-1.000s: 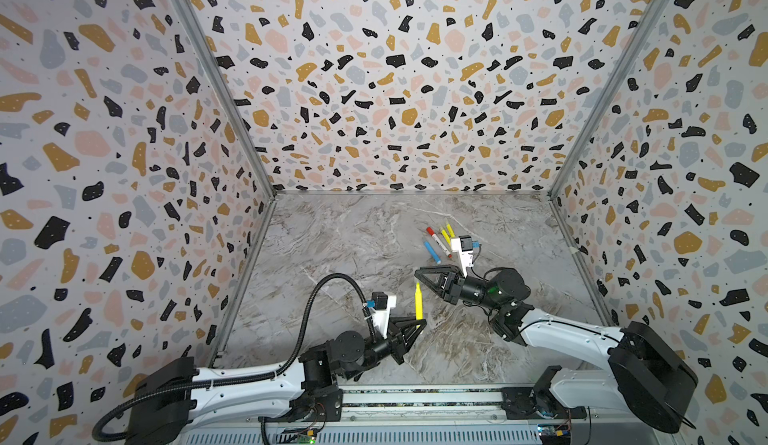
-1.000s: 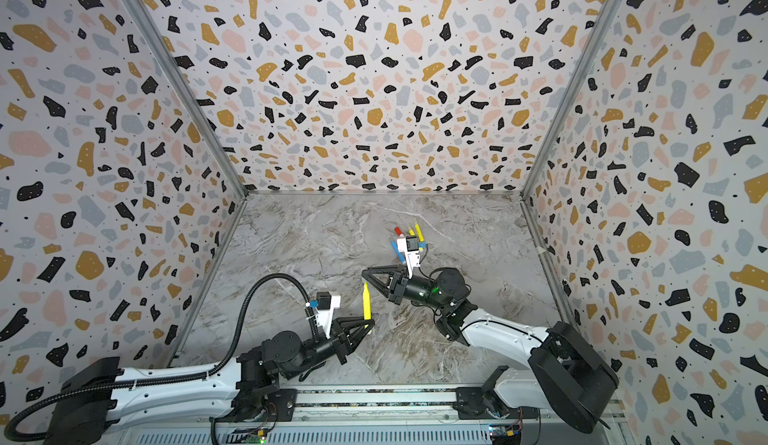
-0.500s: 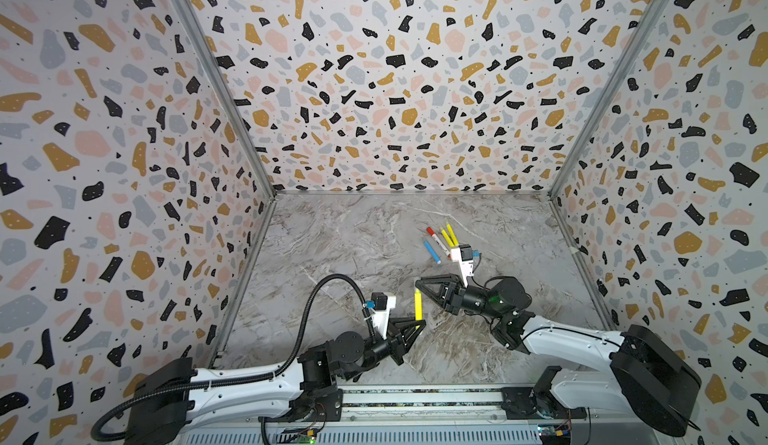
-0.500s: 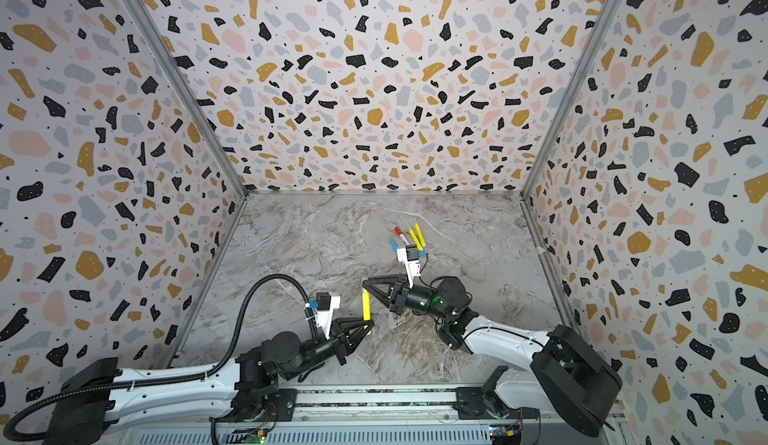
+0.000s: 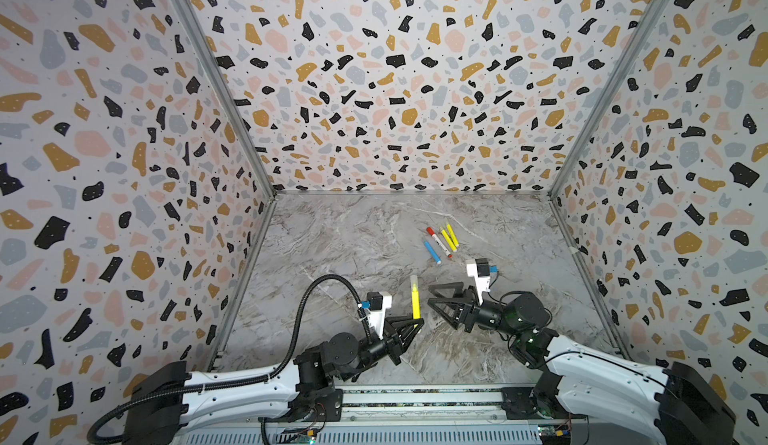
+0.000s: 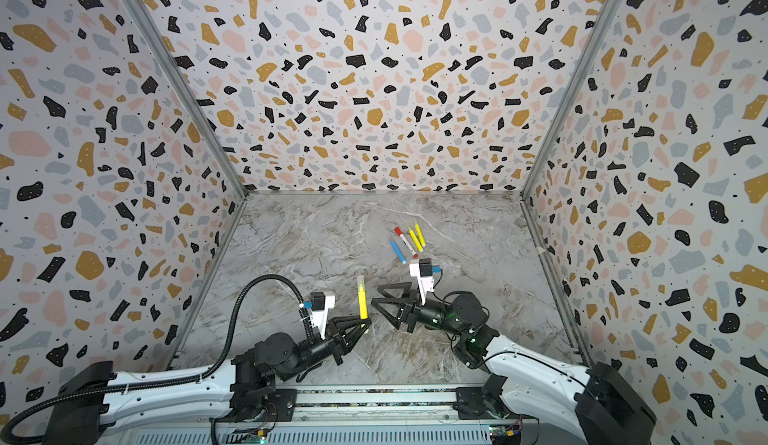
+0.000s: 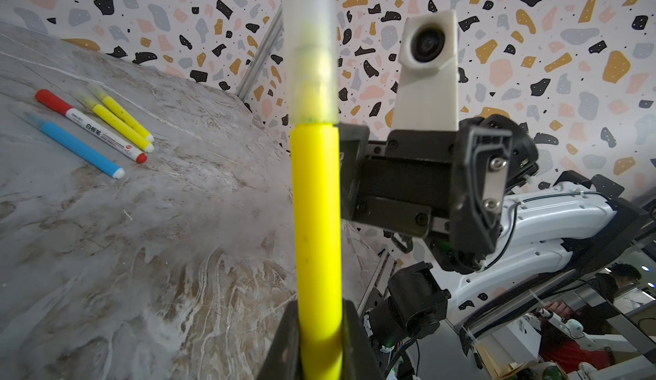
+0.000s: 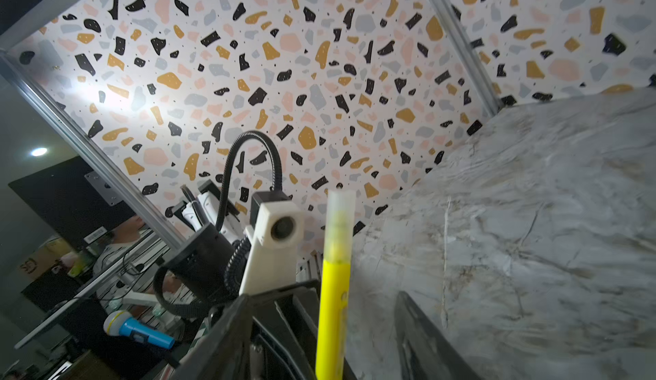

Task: Insert the pens into the pen caps
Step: 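Press the cap down onto the yellow highlighter with the right gripper, then release the cap with the right gripper while the left lays the highlighter down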

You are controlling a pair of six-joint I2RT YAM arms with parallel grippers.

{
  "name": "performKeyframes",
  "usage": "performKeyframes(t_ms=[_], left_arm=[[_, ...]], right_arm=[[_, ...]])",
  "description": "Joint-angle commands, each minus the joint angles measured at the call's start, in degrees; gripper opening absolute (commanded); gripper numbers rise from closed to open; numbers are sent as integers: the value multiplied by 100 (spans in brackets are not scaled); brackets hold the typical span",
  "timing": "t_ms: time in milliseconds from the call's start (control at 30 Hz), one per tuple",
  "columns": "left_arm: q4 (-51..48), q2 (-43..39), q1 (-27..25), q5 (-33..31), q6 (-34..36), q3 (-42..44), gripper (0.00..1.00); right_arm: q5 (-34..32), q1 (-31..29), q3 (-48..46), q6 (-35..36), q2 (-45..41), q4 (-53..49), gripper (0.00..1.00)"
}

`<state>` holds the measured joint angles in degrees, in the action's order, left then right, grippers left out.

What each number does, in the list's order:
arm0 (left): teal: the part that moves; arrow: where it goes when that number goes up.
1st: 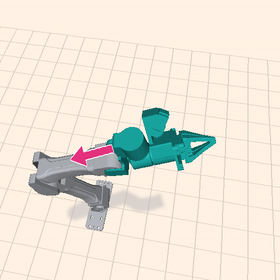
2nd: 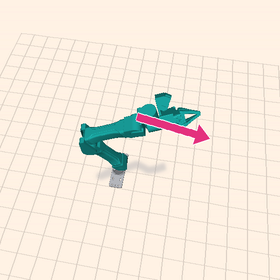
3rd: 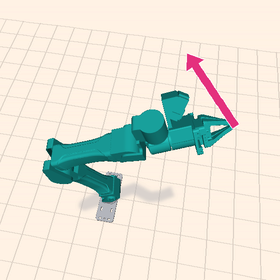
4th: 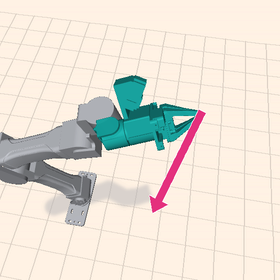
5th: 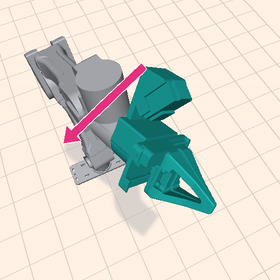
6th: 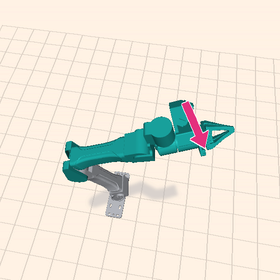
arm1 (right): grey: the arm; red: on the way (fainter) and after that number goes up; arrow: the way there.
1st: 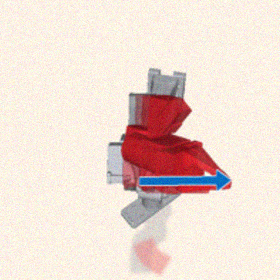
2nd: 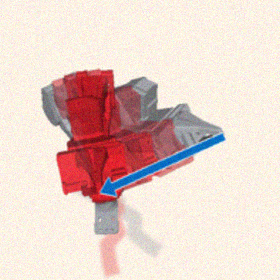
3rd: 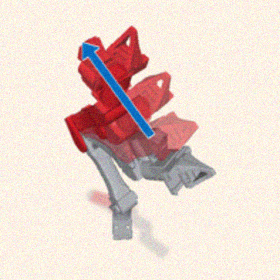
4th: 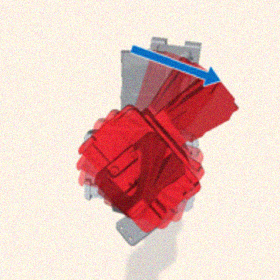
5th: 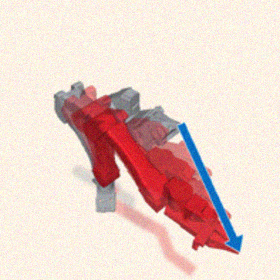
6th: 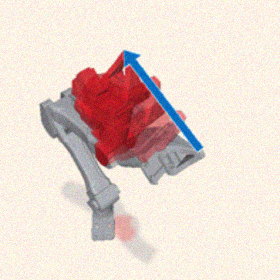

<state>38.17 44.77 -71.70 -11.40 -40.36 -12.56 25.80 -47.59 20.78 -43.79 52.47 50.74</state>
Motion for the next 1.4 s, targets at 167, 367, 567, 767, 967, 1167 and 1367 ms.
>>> performKeyframes(t_ms=[167,367,567,767,967,1167,1367], left_arm=[[164,55,16,-44,230,-43,0],[67,32,15,-90,250,-89,0],[6,27,13,-102,274,-118,0],[-46,3,15,-222,286,-148,0],[-147,-412,40,-675,530,-336,0],[188,-749,785,64,671,-557,0],[985,-644,1714,1208,209,-573,0]], right_arm=[[482,382,2667,1524,849,-3498,63],[764,234,3051,1718,1396,-3871,60],[869,119,3066,1758,1591,-3903,49],[917,32,2811,1723,1578,-3825,8],[566,-361,1779,1530,1471,-3348,0],[14,-869,541,1212,1315,-2558,0],[-102,-1300,140,993,1711,-1895,0]])
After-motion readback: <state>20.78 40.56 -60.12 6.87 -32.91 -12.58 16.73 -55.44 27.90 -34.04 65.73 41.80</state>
